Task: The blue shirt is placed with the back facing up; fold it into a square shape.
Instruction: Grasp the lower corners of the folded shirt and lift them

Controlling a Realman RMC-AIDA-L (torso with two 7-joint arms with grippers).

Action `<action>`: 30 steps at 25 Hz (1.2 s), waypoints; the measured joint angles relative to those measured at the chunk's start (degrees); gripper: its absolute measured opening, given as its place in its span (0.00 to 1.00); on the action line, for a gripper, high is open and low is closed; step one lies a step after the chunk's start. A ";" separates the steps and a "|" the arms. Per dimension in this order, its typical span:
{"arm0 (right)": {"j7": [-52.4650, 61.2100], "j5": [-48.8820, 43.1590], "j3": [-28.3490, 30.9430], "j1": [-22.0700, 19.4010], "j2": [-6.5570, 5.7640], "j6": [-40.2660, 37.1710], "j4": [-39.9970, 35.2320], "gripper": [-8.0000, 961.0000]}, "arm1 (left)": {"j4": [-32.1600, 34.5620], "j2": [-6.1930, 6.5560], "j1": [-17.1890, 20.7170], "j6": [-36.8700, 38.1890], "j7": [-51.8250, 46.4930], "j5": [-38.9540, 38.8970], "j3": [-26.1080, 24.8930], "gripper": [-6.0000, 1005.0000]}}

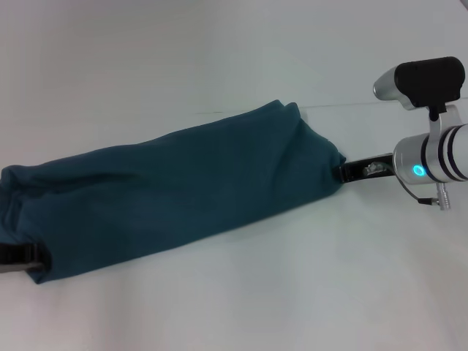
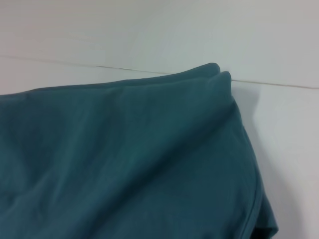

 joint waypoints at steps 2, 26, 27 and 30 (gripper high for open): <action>0.31 -0.12 0.18 0.03 -0.07 -0.62 -0.04 0.06 | -0.11 0.00 0.00 -0.02 0.03 0.05 0.00 0.04; 0.42 -0.33 0.19 1.71 0.00 3.89 3.43 0.85 | -0.21 0.45 -0.41 0.00 -0.29 0.39 0.01 0.04; 0.31 -0.33 0.16 1.82 0.02 3.92 3.61 0.87 | -0.21 0.45 -0.43 0.00 -0.31 0.41 0.01 0.04; 0.02 -0.33 -0.07 1.99 0.15 4.00 3.89 0.93 | -0.21 0.45 -0.44 0.00 -0.34 0.42 0.01 0.04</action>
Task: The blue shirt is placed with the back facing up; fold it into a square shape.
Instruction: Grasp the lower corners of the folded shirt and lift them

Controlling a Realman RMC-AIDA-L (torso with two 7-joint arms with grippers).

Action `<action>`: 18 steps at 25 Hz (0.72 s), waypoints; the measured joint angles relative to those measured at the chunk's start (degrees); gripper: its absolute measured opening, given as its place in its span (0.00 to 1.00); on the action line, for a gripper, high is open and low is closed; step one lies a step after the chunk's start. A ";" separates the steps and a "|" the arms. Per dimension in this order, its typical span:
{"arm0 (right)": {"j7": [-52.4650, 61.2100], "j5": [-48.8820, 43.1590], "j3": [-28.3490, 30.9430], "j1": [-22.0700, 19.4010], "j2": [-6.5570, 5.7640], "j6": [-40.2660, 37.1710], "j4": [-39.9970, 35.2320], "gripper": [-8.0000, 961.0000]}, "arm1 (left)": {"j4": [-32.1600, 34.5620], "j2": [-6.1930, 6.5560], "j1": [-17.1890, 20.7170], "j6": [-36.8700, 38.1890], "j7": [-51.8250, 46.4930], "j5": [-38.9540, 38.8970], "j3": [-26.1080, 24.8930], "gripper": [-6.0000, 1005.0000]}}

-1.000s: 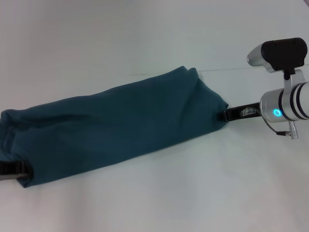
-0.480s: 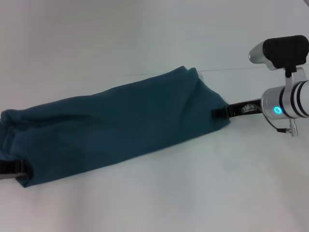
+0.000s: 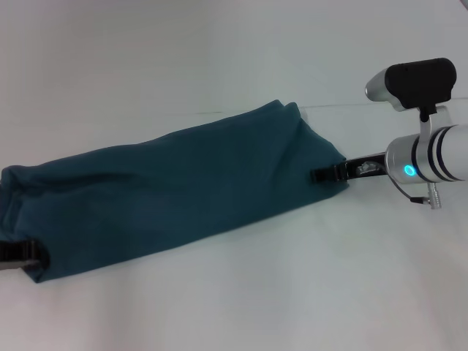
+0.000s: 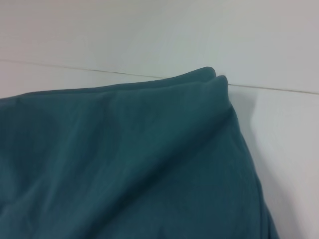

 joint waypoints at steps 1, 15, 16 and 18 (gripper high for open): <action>-0.21 0.01 -0.11 0.12 0.01 0.02 0.25 0.95 | 0.00 0.00 0.00 -0.01 0.01 -0.03 0.00 0.04; -3.04 0.48 0.00 0.54 0.10 0.15 1.73 0.60 | 0.23 -0.10 0.40 -0.05 0.34 -0.42 0.00 0.04; -3.05 0.57 -0.06 0.54 0.10 0.05 1.52 0.55 | 0.23 -0.10 0.44 -0.05 0.36 -0.43 0.00 0.04; -3.17 0.83 -0.15 0.41 0.09 -0.43 0.88 0.46 | 0.30 -0.10 0.62 -0.05 0.49 -0.44 -0.09 0.04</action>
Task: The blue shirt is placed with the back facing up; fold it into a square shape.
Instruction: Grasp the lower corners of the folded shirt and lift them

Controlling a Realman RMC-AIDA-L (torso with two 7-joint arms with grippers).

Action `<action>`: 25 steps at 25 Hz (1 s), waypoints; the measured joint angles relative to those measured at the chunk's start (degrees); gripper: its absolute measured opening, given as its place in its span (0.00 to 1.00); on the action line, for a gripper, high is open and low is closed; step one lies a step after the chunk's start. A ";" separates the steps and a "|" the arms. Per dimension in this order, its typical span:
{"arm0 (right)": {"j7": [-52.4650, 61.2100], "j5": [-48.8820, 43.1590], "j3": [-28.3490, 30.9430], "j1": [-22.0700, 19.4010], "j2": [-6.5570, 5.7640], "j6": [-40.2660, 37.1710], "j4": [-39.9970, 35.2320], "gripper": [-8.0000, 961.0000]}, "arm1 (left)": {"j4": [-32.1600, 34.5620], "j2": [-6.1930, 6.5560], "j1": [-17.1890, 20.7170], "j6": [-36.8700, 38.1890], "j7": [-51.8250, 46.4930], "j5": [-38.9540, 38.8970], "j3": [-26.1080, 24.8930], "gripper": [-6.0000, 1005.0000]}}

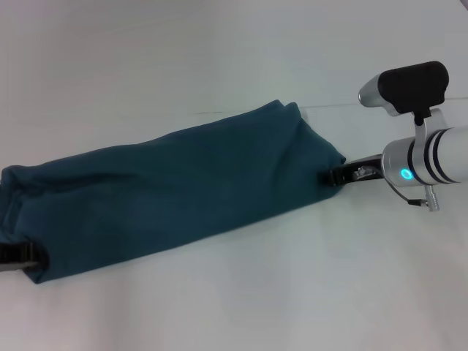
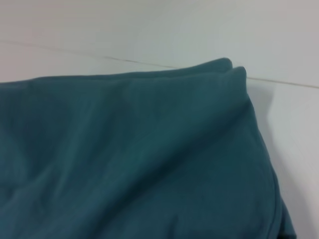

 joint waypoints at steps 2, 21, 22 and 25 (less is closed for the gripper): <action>-0.51 0.21 0.03 -0.24 -0.05 -1.11 -0.95 0.37 | 0.03 0.02 0.14 0.03 0.08 0.00 -0.05 0.04; -0.64 -3.45 2.39 -6.80 -2.09 -32.31 -20.33 0.03 | 0.18 3.56 0.07 16.63 4.59 0.46 -3.69 0.04; -0.64 -4.51 2.85 -6.89 -2.10 -34.45 -21.12 0.03 | 0.20 3.68 0.08 18.11 4.91 0.56 -3.69 0.04; -0.63 -7.69 3.79 -7.09 -2.11 -40.97 -23.16 0.03 | 0.24 3.86 0.25 21.11 5.52 0.71 -3.70 0.04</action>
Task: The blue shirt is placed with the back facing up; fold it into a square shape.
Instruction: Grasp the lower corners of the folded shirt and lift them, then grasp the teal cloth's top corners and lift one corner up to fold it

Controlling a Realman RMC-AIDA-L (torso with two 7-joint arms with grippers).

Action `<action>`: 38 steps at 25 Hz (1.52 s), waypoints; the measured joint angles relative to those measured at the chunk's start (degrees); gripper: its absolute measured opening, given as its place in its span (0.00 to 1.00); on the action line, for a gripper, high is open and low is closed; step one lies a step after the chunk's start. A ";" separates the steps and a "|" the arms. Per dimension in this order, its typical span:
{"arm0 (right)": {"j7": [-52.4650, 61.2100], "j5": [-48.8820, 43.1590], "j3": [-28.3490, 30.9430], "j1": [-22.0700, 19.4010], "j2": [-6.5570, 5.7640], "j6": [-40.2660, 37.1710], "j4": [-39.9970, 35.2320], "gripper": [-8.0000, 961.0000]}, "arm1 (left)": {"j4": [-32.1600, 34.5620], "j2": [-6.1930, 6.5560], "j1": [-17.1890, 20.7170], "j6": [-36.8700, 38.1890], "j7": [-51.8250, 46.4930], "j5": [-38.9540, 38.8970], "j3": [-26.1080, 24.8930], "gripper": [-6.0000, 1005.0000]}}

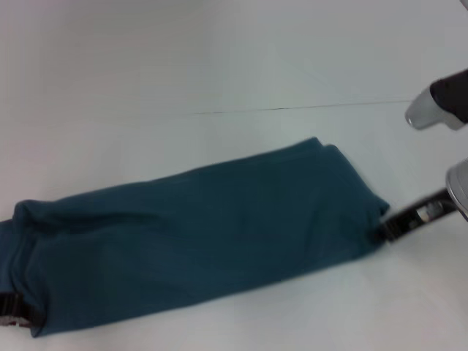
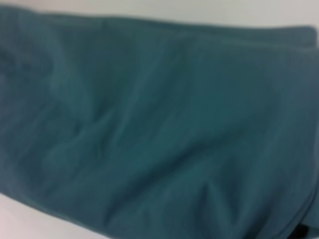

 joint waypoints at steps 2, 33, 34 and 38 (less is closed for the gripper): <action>-0.09 -1.16 0.29 -0.10 0.01 -3.62 -0.49 0.03 | 0.04 0.13 0.09 1.50 0.22 0.07 0.01 0.04; -7.75 -1.08 18.13 1.49 -1.88 -11.67 -6.98 0.68 | 2.74 0.87 0.80 2.89 1.89 -2.90 -3.72 0.04; -8.94 0.98 18.73 1.25 -1.75 -11.61 -7.22 0.72 | 2.71 0.96 0.71 2.99 2.02 -3.43 -4.10 0.04; -14.15 10.50 19.83 -0.47 -0.68 -8.92 -6.68 0.79 | 2.90 1.63 0.03 4.48 2.10 -6.40 -4.56 0.04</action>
